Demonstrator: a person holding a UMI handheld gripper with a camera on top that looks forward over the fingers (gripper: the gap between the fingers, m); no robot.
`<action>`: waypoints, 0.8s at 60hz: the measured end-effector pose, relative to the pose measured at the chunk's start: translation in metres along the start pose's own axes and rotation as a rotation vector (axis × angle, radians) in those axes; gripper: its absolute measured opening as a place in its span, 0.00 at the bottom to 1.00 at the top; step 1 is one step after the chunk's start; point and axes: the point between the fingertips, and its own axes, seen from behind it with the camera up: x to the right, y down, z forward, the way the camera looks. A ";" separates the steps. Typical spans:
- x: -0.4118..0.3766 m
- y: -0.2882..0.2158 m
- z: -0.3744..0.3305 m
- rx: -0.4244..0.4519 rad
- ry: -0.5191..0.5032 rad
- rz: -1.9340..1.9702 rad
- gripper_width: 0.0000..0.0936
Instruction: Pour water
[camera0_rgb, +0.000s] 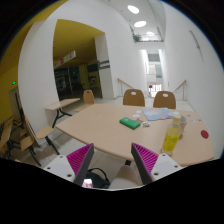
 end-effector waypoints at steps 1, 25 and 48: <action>0.004 0.000 -0.008 0.002 0.006 -0.001 0.88; 0.140 0.009 -0.002 0.019 0.246 -0.002 0.87; 0.261 0.027 0.081 -0.022 0.397 0.020 0.85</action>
